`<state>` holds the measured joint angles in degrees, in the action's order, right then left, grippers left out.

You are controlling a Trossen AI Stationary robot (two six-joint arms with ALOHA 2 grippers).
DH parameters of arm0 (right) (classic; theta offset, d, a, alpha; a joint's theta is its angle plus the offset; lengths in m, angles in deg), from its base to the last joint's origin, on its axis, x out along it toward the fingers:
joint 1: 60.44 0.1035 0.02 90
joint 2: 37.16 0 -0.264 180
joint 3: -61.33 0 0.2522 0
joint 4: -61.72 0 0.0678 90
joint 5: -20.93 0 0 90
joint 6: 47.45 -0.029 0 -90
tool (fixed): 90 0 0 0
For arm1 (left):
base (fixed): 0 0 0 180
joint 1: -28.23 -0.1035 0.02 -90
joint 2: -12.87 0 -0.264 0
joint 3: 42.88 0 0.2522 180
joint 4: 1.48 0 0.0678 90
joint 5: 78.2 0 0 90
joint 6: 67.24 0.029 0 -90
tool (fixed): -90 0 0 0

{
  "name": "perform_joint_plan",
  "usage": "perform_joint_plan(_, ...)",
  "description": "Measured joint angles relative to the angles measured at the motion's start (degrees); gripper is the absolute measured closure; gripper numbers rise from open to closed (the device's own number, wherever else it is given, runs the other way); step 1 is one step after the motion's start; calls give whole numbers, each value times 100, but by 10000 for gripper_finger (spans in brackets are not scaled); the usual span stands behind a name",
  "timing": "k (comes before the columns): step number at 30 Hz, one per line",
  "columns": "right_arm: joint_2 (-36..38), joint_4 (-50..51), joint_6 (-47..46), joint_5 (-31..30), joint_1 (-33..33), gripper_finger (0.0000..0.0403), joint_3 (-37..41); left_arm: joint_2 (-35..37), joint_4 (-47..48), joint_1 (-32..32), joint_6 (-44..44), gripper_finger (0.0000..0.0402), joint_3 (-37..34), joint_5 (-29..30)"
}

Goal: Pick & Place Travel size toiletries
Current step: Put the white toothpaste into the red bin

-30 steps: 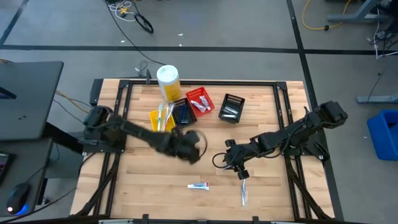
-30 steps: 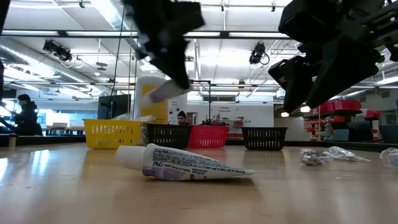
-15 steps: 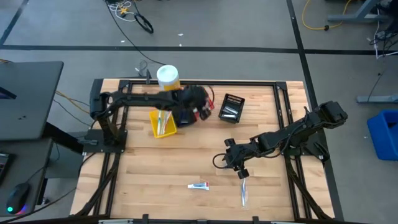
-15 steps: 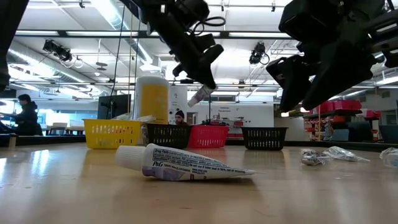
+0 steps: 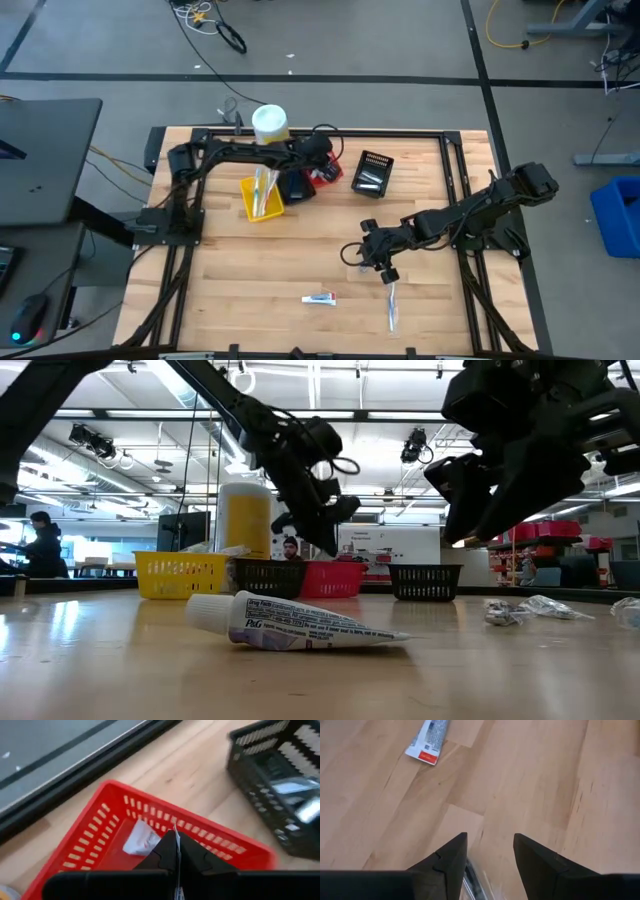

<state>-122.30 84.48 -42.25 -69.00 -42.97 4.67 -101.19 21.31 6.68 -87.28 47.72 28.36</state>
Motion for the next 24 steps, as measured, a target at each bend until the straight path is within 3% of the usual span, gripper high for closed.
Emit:
perform_joint_plan(7,0,15,2,0,-34,235,0,-223,39,-38,-29,387,-1,-86)
perform_joint_plan(16,0,8,-22,1,-58,236,1,-223,84,-19,227,317,99,-111)
perform_joint_plan(24,0,27,-179,3,-58,237,0,51,1553,120,220,262,767,-238)
